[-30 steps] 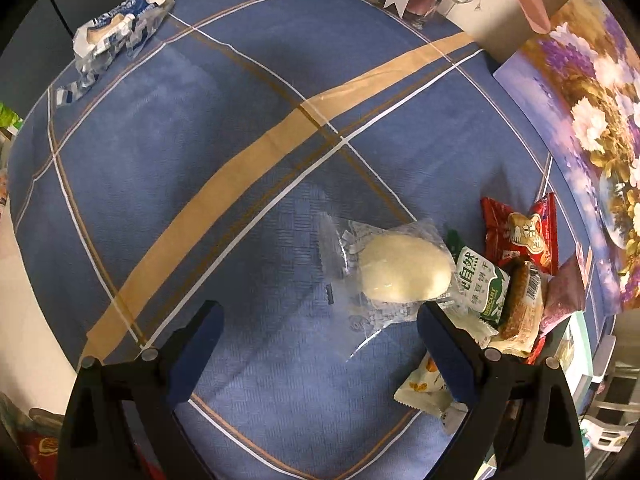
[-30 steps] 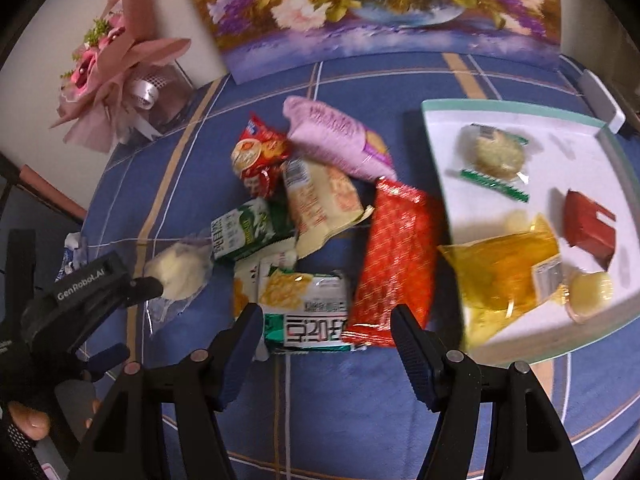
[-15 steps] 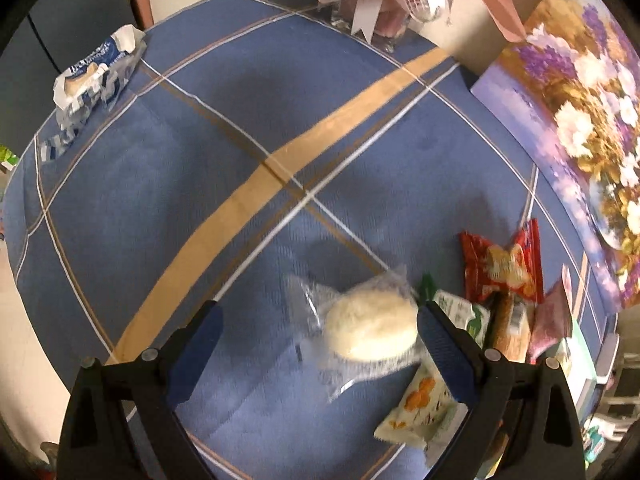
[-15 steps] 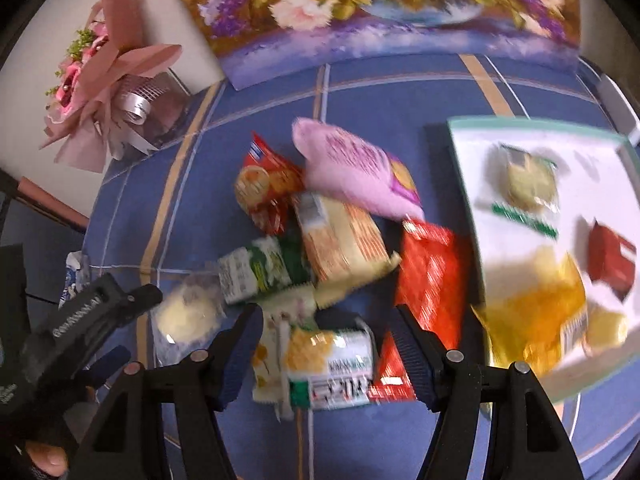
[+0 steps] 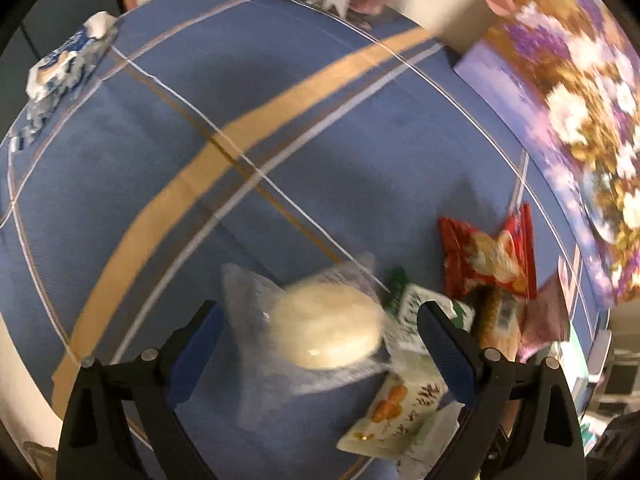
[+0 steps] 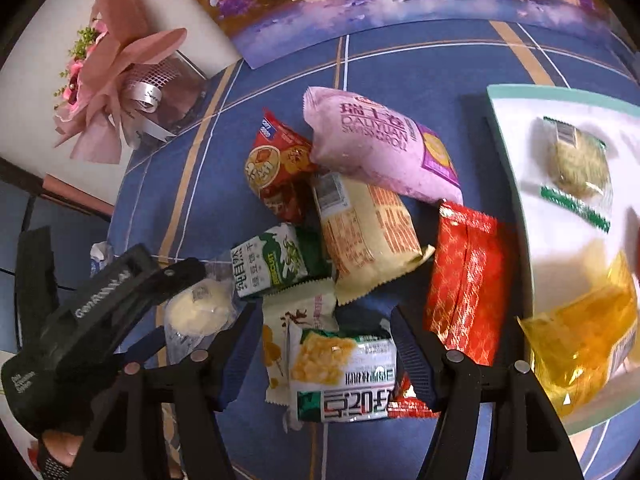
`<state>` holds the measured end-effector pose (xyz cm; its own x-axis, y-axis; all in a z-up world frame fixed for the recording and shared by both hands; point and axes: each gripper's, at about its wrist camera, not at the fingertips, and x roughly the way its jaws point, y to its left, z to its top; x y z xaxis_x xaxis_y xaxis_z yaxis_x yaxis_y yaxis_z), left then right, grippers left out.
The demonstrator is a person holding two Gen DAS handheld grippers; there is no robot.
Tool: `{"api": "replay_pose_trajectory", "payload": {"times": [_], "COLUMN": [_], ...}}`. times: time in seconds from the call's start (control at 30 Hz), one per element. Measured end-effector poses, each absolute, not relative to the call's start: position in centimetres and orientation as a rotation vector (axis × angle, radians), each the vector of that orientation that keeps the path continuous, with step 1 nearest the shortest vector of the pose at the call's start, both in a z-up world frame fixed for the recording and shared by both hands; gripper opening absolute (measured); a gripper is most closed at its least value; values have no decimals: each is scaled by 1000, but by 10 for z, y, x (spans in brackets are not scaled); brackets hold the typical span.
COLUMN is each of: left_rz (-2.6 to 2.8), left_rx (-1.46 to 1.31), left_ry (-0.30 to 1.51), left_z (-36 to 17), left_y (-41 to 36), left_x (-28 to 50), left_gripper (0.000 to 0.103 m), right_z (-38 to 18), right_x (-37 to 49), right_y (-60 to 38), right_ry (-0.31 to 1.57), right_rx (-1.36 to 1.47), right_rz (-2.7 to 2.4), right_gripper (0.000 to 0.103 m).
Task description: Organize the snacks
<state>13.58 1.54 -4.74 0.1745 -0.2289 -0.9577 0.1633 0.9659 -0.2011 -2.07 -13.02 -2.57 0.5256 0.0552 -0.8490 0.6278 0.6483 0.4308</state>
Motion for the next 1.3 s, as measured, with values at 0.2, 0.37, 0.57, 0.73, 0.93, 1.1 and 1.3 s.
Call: {"api": "replay_pose_trajectory", "payload": {"times": [0.2, 0.37, 0.57, 0.73, 0.93, 1.1, 1.3], "left_rz": [-281, -273, -283, -289, -276, -275, -256], "left_rx": [-55, -75, -78, -61, -59, -78, -101], "left_ry": [1361, 1374, 1369, 1370, 1377, 1381, 1387], "left_z": [-50, -53, -50, -51, -56, -57, -55], "left_y": [16, 17, 18, 15, 2, 5, 11], "left_x": [126, 123, 120, 119, 120, 116, 112], "left_gripper": [97, 97, 97, 97, 97, 86, 78], "right_z": [-24, -24, -26, -26, -25, -24, -21], "right_x": [-33, -38, -43, -44, -48, -49, -49], "right_y": [-129, -130, -130, -133, -136, -136, -133], "right_ry": [964, 965, 968, 959, 958, 957, 956], "right_rx": [827, 835, 841, 856, 858, 860, 853], "right_rz": [-378, -385, -380, -376, -368, -366, -363], "right_gripper": [70, 70, 70, 70, 70, 70, 70]}}
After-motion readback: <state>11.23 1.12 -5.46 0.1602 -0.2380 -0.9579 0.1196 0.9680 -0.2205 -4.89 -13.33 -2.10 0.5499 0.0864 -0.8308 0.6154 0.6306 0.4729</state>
